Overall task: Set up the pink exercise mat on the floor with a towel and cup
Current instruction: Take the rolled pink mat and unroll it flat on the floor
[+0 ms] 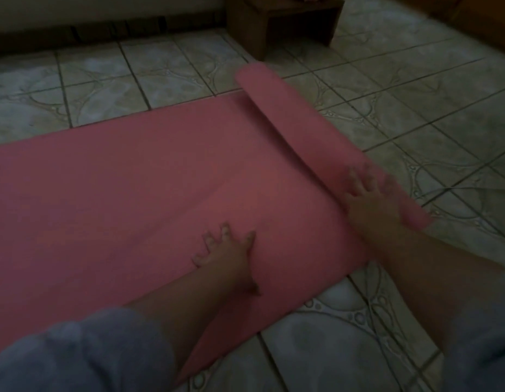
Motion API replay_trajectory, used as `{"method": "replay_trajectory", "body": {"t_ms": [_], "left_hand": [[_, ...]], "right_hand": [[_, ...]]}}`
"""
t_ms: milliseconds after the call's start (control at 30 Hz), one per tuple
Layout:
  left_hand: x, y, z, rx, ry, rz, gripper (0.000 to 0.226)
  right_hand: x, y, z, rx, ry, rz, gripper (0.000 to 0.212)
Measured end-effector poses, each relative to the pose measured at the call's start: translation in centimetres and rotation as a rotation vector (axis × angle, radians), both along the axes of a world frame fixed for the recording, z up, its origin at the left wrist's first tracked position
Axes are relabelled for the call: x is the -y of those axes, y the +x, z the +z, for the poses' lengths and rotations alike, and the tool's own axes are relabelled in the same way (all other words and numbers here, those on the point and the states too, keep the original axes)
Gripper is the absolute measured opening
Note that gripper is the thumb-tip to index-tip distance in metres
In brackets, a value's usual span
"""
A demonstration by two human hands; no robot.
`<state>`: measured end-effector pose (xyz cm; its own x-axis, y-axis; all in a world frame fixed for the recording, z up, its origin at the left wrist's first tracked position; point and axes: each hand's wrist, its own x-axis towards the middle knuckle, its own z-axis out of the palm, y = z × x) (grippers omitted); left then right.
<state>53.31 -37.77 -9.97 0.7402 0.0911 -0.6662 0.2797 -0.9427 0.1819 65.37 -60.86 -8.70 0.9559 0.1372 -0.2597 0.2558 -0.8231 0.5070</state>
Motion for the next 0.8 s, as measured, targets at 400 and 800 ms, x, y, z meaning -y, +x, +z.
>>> {"method": "replay_trajectory", "body": {"t_ms": [400,800], "left_hand": [[-0.2,0.4,-1.3,-0.029,-0.002,-0.019,0.123],[-21.5,-5.4,6.5,0.141,-0.023,0.016,0.083]], "right_hand": [[-2.7,0.1,-1.7,0.047,0.311,-0.166,0.061],[-24.4,-9.3,1.4,-0.141,0.714,0.106,0.076]]}}
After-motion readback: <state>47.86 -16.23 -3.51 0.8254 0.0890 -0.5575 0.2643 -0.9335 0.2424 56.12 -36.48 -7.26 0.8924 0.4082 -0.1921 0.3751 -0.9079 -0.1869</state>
